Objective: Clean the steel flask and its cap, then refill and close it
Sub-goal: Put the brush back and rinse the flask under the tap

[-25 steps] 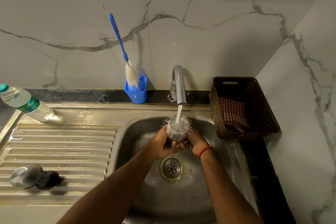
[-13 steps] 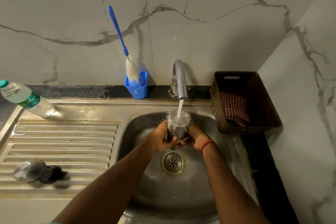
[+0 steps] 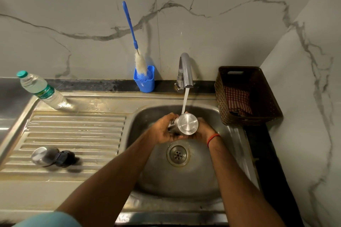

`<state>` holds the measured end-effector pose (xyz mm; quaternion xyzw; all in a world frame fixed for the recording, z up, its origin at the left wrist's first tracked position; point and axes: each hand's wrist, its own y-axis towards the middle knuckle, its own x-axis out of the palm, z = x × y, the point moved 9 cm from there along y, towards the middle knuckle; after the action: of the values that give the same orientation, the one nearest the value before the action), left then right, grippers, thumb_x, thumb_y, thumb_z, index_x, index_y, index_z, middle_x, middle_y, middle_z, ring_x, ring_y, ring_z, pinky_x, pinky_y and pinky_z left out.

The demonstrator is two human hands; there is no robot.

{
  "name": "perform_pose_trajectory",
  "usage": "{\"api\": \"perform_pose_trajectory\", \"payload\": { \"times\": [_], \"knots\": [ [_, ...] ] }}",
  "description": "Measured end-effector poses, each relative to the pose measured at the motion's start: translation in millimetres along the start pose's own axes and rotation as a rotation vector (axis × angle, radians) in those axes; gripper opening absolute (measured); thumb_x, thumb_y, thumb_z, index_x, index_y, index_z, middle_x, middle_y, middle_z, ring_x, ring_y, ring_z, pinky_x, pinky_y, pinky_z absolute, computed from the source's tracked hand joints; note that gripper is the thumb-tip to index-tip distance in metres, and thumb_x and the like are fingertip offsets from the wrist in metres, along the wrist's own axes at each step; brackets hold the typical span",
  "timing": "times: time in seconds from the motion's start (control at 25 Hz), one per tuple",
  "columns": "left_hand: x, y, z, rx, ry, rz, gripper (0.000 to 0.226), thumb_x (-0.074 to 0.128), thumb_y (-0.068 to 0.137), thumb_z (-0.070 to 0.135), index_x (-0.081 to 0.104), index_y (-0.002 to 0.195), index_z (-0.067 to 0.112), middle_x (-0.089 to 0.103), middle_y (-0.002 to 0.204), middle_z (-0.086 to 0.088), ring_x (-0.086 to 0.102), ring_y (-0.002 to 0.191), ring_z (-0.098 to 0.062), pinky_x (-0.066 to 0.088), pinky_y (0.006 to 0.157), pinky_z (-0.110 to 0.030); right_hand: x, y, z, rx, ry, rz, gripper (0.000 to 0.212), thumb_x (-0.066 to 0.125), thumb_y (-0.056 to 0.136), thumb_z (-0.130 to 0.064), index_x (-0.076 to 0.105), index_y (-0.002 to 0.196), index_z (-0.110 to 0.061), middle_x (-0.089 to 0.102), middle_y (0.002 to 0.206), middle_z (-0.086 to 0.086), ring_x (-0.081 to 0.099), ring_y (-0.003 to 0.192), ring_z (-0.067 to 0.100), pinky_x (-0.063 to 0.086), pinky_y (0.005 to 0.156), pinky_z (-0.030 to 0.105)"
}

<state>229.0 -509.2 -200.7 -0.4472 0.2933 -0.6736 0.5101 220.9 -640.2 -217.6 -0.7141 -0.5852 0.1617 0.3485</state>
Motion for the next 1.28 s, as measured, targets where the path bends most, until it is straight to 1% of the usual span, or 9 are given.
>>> {"api": "perform_pose_trajectory", "payload": {
  "times": [0.2, 0.4, 0.52, 0.68, 0.84, 0.88, 0.96, 1.04, 1.28],
  "knots": [
    [-7.9, -15.2, -6.1, 0.064, 0.034, -0.004, 0.055, 0.076, 0.086, 0.024, 0.054, 0.134, 0.012, 0.060, 0.125, -0.025, 0.065, 0.105, -0.042, 0.061, 0.069, -0.052, 3.0, -12.3, -1.9, -0.089, -0.170, -0.070, 0.033, 0.064, 0.095, -0.038, 0.072, 0.112, -0.011, 0.074, 0.109, 0.013, 0.069, 0.105, 0.027, 0.055, 0.092, 0.037],
    [-5.7, -17.6, -12.0, 0.137, 0.084, -0.034, 0.086, 0.075, 0.077, -0.007, 0.038, 0.145, 0.031, 0.052, 0.129, -0.023, 0.059, 0.110, -0.046, 0.055, 0.079, -0.068, -2.2, -23.6, 1.9, -0.112, -0.214, -0.062, 0.048, 0.073, 0.087, -0.015, 0.058, 0.133, -0.014, 0.066, 0.124, 0.008, 0.062, 0.114, 0.027, 0.054, 0.093, 0.041],
    [2.7, -18.6, -12.8, 0.185, 0.179, -0.110, 0.098, 0.074, 0.072, -0.015, 0.036, 0.149, 0.033, 0.056, 0.130, -0.020, 0.059, 0.115, -0.042, 0.057, 0.080, -0.065, -1.8, -32.2, -4.7, -0.153, -0.291, -0.069, 0.054, 0.073, 0.084, -0.007, 0.056, 0.134, -0.020, 0.067, 0.123, 0.009, 0.064, 0.112, 0.030, 0.053, 0.097, 0.050],
    [16.0, -24.1, -3.2, 0.319, 0.269, -0.200, 0.088, 0.064, 0.076, -0.020, 0.045, 0.138, 0.038, 0.061, 0.130, -0.015, 0.064, 0.113, -0.037, 0.060, 0.080, -0.055, 1.6, -37.1, -18.3, -0.260, -0.418, -0.027, 0.055, 0.083, 0.078, -0.021, 0.057, 0.126, -0.025, 0.069, 0.117, 0.002, 0.068, 0.104, 0.021, 0.058, 0.090, 0.043],
    [8.6, -25.5, 14.3, 0.402, 0.216, -0.128, 0.051, 0.056, 0.091, -0.006, 0.060, 0.128, 0.028, 0.073, 0.115, -0.012, 0.071, 0.108, -0.033, 0.061, 0.085, -0.051, 7.0, -37.8, -35.0, -0.386, -0.516, 0.043, 0.067, 0.090, 0.068, -0.012, 0.056, 0.124, -0.022, 0.069, 0.110, -0.006, 0.064, 0.096, 0.002, 0.049, 0.078, 0.015],
    [2.0, -25.1, 22.0, 0.417, 0.185, -0.057, 0.035, 0.055, 0.096, 0.004, 0.065, 0.124, 0.024, 0.076, 0.110, -0.011, 0.071, 0.106, -0.033, 0.059, 0.088, -0.052, 8.9, -37.3, -35.7, -0.396, -0.560, 0.038, 0.069, 0.091, 0.065, -0.009, 0.055, 0.122, -0.024, 0.068, 0.107, -0.009, 0.062, 0.095, 0.000, 0.048, 0.078, 0.013],
    [-9.8, -21.6, 38.7, 0.440, 0.139, 0.056, 0.021, 0.058, 0.099, 0.021, 0.071, 0.116, 0.020, 0.075, 0.111, -0.011, 0.070, 0.104, -0.032, 0.055, 0.091, -0.052, 8.8, -33.6, -29.8, -0.390, -0.638, 0.050, 0.074, 0.091, 0.060, -0.005, 0.054, 0.119, -0.031, 0.067, 0.108, -0.010, 0.061, 0.100, 0.004, 0.052, 0.092, 0.029],
    [-13.2, -17.4, 57.8, 0.474, 0.122, 0.078, 0.022, 0.064, 0.097, 0.022, 0.070, 0.118, 0.023, 0.072, 0.119, -0.006, 0.067, 0.110, -0.027, 0.054, 0.092, -0.048, 7.0, -30.5, -29.3, -0.414, -0.654, 0.123, 0.077, 0.091, 0.060, -0.009, 0.052, 0.121, -0.035, 0.066, 0.115, -0.009, 0.061, 0.110, 0.014, 0.049, 0.102, 0.045],
    [-1.6, -8.3, 99.8, 0.563, 0.164, 0.056, 0.052, 0.063, 0.098, 0.025, 0.048, 0.147, 0.034, 0.053, 0.148, 0.002, 0.048, 0.137, -0.026, 0.037, 0.113, -0.059, 10.9, -27.5, -38.2, -0.488, -0.707, 0.163, 0.086, 0.091, 0.065, -0.018, 0.046, 0.136, -0.032, 0.063, 0.128, -0.008, 0.058, 0.121, 0.016, 0.048, 0.102, 0.039]
  ]
}}
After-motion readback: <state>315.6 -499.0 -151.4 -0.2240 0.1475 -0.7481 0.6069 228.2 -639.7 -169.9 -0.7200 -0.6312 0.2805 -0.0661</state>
